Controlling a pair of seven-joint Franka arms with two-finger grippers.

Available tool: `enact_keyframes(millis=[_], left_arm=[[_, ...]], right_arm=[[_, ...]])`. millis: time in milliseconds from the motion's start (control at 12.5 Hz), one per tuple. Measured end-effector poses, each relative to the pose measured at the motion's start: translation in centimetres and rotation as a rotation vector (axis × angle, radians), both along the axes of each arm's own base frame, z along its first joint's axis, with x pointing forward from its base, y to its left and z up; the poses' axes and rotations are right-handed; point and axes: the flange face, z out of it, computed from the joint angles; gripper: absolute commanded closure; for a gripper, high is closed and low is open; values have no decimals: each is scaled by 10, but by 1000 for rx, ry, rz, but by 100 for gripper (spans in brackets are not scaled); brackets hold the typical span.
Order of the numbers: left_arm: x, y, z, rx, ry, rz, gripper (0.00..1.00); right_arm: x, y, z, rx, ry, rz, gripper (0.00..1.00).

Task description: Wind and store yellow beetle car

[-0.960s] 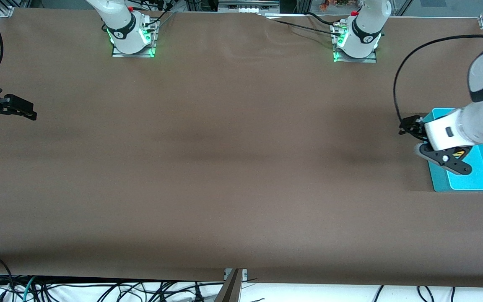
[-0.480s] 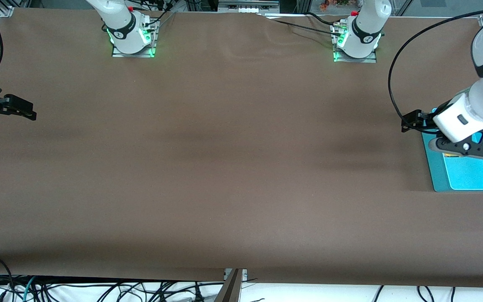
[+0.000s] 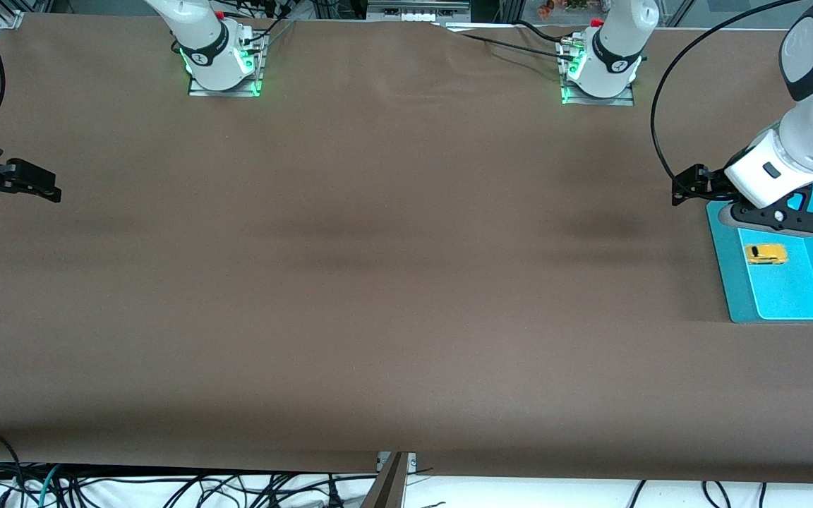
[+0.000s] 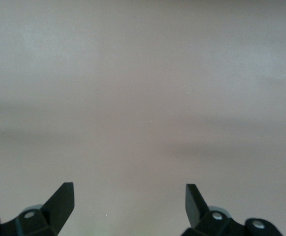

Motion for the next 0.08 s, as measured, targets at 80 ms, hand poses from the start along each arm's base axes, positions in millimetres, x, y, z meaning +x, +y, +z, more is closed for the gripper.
enact_keyframes(millis=[80], left_arm=[[-1, -1, 2, 0, -4, 0, 0]], right_arm=[[0, 0, 0, 0, 0, 0, 0]])
